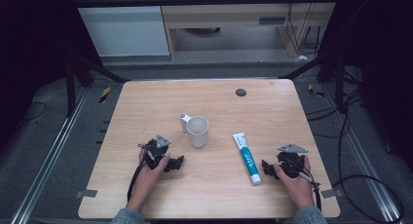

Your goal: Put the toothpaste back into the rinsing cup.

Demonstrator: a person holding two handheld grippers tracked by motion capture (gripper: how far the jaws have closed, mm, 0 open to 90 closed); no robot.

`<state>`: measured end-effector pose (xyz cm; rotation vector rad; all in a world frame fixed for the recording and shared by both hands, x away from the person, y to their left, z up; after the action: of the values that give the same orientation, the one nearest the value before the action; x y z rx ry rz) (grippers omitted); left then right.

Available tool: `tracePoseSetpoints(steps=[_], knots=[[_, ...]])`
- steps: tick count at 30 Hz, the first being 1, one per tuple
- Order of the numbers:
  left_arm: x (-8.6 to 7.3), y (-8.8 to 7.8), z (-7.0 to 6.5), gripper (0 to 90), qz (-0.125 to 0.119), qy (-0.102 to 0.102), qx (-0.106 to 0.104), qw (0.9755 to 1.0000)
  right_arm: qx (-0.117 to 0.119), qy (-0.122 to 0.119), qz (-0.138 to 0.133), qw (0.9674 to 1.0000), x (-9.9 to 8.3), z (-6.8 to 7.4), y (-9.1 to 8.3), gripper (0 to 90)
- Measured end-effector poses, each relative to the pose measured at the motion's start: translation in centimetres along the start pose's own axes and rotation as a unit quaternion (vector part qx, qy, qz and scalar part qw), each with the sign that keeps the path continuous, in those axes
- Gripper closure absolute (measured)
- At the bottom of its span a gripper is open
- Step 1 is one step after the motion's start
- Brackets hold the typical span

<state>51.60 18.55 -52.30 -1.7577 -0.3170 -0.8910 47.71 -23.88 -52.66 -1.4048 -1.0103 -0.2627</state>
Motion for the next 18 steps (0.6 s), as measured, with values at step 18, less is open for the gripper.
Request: tracePoseSetpoints(steps=[18], knots=[[0.4,0.4,0.1,0.0,-0.001,-0.004,0.004,1.0,0.005,-0.044,0.029,0.9986,4.1,-0.9,-4.8,18.8]])
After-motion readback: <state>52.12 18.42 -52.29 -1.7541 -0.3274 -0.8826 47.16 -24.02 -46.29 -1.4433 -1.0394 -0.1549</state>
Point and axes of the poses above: each handheld gripper's, and its own axes: y roughly forward along the jaws, x roughly out of its top, z roughly to its left, the point moved 2 cm from there along y, roughly forward along the jaws, and after that the axes turned 12 degrees about -y, right-handed, at the moved point
